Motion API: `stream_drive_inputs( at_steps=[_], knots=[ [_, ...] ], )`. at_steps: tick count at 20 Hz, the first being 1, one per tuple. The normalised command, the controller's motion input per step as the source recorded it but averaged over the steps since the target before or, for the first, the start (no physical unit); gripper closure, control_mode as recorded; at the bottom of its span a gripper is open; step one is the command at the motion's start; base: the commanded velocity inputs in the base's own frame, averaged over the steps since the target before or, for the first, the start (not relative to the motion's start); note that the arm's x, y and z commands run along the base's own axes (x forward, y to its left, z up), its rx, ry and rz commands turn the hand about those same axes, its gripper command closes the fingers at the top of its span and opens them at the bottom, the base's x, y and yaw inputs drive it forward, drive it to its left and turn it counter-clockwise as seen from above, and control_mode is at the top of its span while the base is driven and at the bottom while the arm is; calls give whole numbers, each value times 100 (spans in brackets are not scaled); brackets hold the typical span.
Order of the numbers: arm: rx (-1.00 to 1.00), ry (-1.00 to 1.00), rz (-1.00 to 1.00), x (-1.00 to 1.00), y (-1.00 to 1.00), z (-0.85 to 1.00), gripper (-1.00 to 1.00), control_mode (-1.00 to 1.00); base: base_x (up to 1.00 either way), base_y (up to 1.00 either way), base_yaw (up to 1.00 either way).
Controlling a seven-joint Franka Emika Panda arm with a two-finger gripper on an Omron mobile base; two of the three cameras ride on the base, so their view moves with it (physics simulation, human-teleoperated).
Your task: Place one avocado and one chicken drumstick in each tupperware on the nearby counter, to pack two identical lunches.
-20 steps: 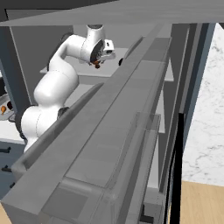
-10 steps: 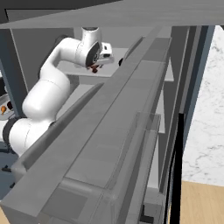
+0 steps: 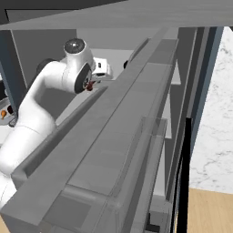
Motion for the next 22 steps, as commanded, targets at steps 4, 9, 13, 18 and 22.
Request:
stream_drive_inputs(
  at_steps=[4, 9, 13, 18, 22],
  knots=[
    [0, 0, -11, -100, -13, -13, 100, -100, 0, 0, 0],
    [0, 0, -5, -100, -12, -14, 100, -100, 0, 0, 0],
    [0, 0, -4, -75, -1, -31, 100, 100, -25, 0, 0],
    [0, 0, 0, 0, 0, 0, 100, 100, -100, 59, 0],
    [0, 0, 0, 0, 0, 0, 100, 100, -90, 100, 0]
  ],
)
